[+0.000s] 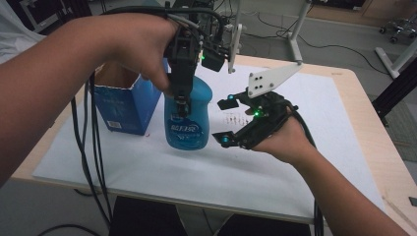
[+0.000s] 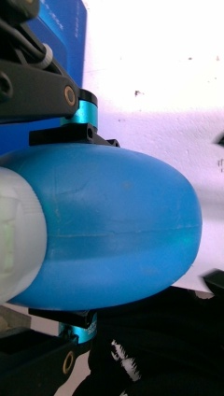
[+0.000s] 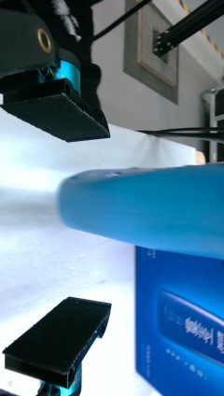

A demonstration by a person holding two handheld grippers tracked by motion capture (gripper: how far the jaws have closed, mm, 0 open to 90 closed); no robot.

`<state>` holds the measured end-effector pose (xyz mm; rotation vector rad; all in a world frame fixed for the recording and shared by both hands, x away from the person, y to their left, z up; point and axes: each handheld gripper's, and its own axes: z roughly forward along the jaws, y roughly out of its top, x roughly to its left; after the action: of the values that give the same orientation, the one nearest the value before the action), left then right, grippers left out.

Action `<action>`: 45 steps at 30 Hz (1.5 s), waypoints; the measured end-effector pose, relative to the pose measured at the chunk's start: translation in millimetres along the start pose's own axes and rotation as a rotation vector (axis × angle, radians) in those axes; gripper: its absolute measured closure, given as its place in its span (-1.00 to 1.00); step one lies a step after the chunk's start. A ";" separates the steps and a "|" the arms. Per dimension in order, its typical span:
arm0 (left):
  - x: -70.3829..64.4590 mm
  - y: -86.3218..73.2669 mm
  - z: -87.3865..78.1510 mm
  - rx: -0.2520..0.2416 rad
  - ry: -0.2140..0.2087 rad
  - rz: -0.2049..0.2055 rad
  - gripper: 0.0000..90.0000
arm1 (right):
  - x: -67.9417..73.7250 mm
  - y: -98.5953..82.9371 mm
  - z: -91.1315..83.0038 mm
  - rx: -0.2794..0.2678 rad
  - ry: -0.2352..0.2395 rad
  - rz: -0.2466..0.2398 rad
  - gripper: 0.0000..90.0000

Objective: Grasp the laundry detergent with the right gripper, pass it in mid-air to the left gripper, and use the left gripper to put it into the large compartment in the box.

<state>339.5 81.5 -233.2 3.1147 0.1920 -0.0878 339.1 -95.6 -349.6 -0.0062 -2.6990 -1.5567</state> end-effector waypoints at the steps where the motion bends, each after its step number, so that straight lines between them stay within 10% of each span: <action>1: 0.8 -0.4 -1.5 0.003 -0.001 -0.007 -0.15 | -0.7 0.1 -3.5 0.012 -0.008 -0.004 -0.71; 19: 19.0 -16.6 -26.1 0.009 -0.009 -0.155 -0.15 | -10.3 19.3 -44.3 0.219 -0.054 -0.059 -0.98; 27: 29.9 -37.3 -56.2 -0.035 -0.016 -0.368 -0.15 | -15.3 27.4 -66.1 0.369 -0.074 -0.101 -0.99; 45: 55.6 -95.0 -123.7 -0.090 0.034 -0.908 -0.15 | -24.2 40.0 -87.1 0.509 -0.109 -0.148 -0.98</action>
<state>389.7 185.4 -114.5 2.6634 1.5148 -0.0317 365.7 -150.8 -272.0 0.1239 -3.1615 -0.8706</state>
